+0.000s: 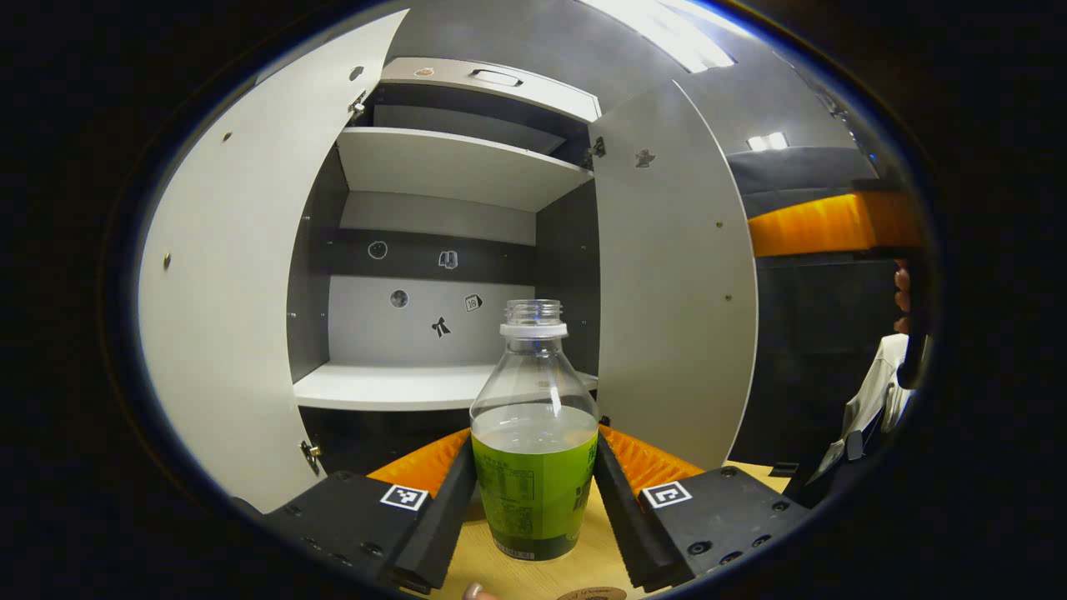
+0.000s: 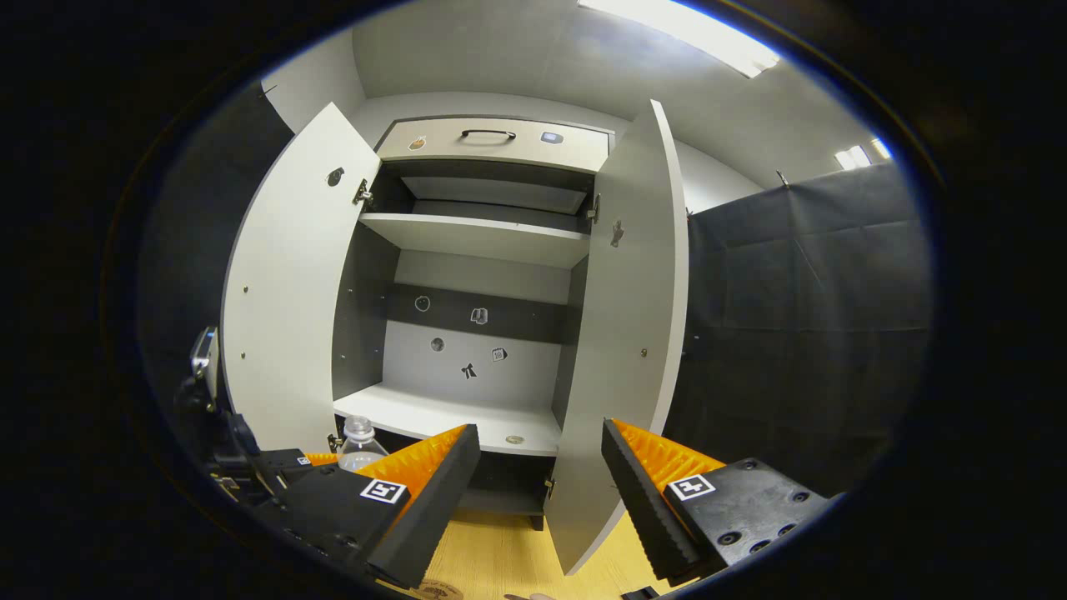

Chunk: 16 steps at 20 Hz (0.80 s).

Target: Grasp the bottle in the cabinet with the left hand and place it on the coaster, then close the right door with the right hand and the left door with the left hand.

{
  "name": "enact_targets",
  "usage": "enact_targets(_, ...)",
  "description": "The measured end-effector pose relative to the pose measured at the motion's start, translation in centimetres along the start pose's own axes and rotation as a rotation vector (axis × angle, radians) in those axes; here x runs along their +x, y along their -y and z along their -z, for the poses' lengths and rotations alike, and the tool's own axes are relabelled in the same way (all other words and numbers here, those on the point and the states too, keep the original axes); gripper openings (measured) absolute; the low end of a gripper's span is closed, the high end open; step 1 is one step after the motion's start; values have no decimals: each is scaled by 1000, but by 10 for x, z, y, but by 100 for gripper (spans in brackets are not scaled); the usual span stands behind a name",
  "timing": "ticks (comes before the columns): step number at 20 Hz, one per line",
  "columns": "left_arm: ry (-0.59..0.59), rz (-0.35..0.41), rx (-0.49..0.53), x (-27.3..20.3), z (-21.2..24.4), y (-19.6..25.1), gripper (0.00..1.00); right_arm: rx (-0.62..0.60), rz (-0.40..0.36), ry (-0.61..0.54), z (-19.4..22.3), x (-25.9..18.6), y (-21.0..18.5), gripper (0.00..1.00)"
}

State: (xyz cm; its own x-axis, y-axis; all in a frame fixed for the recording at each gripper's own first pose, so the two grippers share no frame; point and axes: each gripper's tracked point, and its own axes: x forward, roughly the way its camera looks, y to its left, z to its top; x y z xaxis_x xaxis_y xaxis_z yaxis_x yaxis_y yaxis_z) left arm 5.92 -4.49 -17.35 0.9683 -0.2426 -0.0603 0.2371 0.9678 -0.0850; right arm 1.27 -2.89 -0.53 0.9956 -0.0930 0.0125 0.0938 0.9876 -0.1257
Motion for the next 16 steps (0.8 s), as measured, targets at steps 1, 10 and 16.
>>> enact_targets(1,-2,1,-7,-3,13,4,78,-6,-5,-3,4,1,1,98)
enact_targets(10,-50,-58,-64,-44,132,41,78,-89,-132,-50,51,0,-9,98)
enact_targets(16,-62,-51,-26,-48,181,58,78,-25,-225,-99,74,-16,-35,98)
